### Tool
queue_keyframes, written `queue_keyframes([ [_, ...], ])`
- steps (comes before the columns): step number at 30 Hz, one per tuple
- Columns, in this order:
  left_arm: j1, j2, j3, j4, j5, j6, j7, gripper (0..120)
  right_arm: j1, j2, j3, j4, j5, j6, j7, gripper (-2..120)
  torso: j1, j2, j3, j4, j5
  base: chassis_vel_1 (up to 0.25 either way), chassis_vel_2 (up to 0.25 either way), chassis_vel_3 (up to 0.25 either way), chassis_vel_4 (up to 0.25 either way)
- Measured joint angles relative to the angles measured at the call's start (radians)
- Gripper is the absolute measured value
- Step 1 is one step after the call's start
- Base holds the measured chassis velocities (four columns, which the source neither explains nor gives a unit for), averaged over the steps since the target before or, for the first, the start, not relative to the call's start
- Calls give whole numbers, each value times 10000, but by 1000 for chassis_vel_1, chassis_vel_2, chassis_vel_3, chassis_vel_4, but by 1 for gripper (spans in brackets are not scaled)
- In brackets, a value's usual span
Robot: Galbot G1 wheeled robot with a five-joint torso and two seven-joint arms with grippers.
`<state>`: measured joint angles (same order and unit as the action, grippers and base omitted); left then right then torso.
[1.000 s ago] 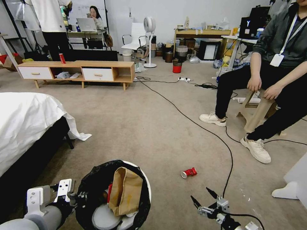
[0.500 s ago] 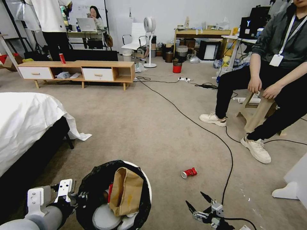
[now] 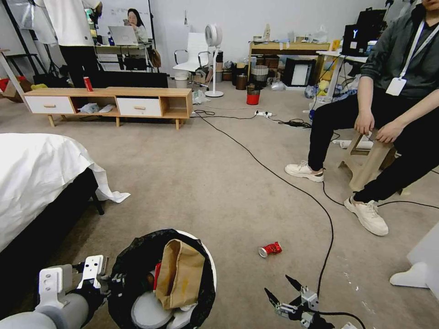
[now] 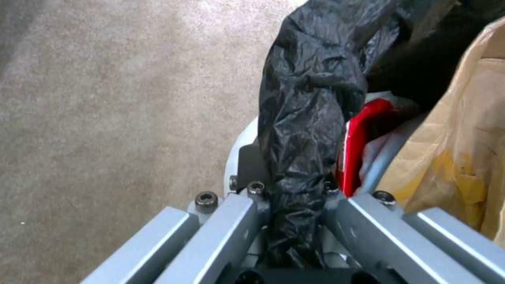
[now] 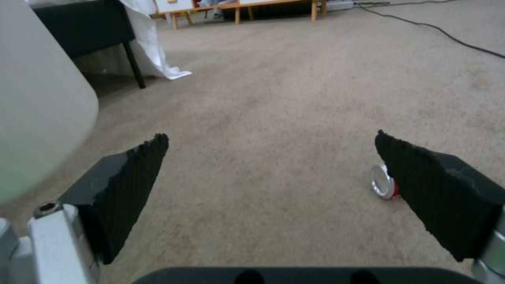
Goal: Pick up the trash bin and place the garbage on the floor into it.
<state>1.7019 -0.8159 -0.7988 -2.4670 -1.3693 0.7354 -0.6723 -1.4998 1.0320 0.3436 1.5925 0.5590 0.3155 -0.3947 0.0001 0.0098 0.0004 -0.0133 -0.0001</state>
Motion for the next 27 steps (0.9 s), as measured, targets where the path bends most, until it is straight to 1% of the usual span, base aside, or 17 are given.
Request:
queue_keyframes([
  [27,-6,12,7,-44,-7,0,6,1,-46,-64,67,-7,53,-7,-70,100,0,1,0,1,1,-44,44,42,-47],
])
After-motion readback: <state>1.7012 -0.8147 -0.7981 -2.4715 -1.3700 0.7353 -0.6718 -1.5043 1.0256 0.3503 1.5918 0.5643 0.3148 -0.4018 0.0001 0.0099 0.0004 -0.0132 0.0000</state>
